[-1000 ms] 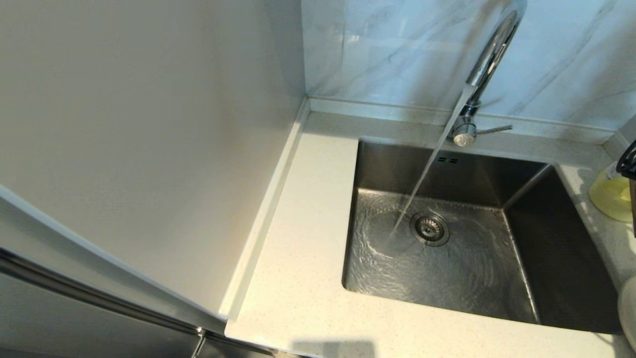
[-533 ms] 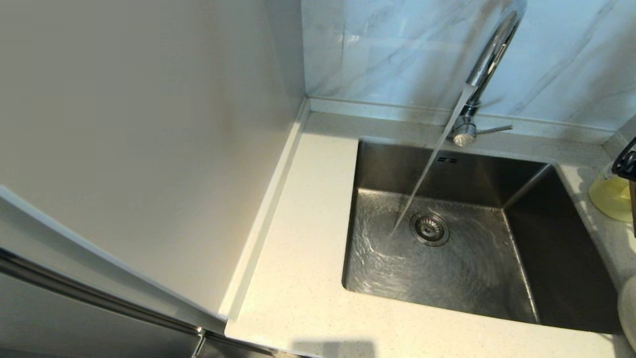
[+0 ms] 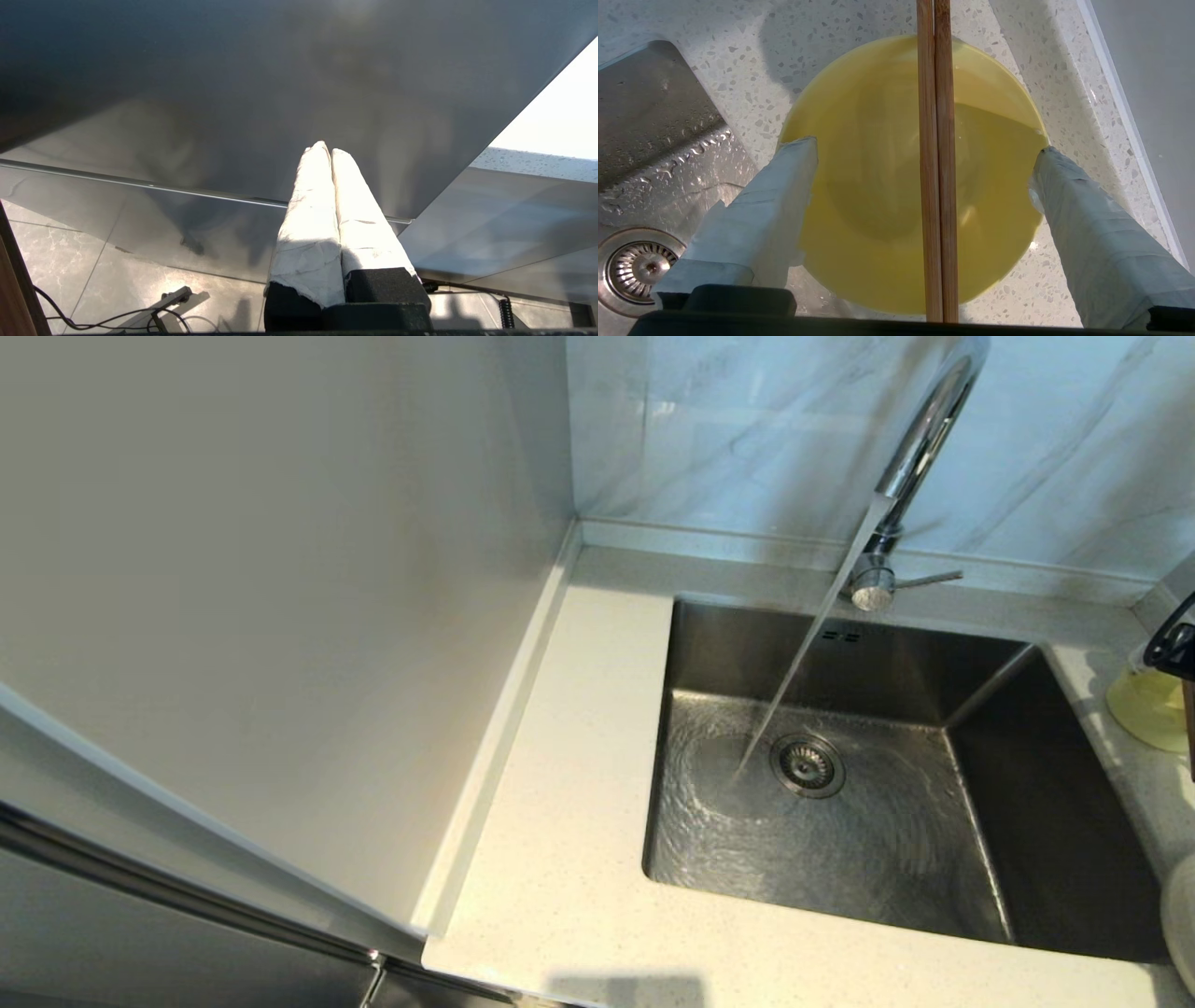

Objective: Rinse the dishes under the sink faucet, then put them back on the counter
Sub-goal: Pick up the chopsticks

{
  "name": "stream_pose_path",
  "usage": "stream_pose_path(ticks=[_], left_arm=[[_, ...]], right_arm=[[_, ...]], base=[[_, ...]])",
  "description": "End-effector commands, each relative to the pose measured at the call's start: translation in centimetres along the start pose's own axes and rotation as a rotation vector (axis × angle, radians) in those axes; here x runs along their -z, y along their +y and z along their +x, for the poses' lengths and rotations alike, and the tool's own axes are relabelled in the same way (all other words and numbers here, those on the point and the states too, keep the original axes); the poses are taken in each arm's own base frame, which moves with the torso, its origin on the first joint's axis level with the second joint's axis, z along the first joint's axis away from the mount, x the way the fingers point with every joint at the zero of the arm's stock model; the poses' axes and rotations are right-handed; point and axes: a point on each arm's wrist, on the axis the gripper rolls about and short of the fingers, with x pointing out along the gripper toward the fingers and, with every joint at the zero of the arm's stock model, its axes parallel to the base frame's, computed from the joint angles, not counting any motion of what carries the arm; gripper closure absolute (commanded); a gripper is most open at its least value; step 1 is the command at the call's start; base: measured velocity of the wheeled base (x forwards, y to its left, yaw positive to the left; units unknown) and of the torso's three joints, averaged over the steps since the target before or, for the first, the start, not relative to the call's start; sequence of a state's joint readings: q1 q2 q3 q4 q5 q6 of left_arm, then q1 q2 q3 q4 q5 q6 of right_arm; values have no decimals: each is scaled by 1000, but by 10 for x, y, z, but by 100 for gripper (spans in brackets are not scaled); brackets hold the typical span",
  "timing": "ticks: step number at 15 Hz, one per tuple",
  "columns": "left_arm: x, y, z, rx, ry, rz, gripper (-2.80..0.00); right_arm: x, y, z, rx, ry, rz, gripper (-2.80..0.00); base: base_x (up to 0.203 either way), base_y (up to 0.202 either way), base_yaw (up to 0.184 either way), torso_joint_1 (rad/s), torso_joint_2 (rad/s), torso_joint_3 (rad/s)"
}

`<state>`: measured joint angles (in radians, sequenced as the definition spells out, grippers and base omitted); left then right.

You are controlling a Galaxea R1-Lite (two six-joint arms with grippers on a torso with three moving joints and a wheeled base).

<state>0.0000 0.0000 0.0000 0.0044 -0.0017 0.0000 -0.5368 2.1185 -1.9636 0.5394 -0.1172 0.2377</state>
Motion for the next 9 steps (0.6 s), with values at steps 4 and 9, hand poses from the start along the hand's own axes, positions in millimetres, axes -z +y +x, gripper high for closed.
stream_pose_path(ticks=[4, 9], left_arm=[[0, 0, 0, 0, 0, 0, 0], [0, 0, 0, 0, 0, 0, 0]], right_arm=[[0, 0, 1, 1, 1, 2, -280], [2, 0, 6, 10, 11, 2, 0]], base=[[0, 0, 0, 0, 0, 0], [0, 0, 0, 0, 0, 0]])
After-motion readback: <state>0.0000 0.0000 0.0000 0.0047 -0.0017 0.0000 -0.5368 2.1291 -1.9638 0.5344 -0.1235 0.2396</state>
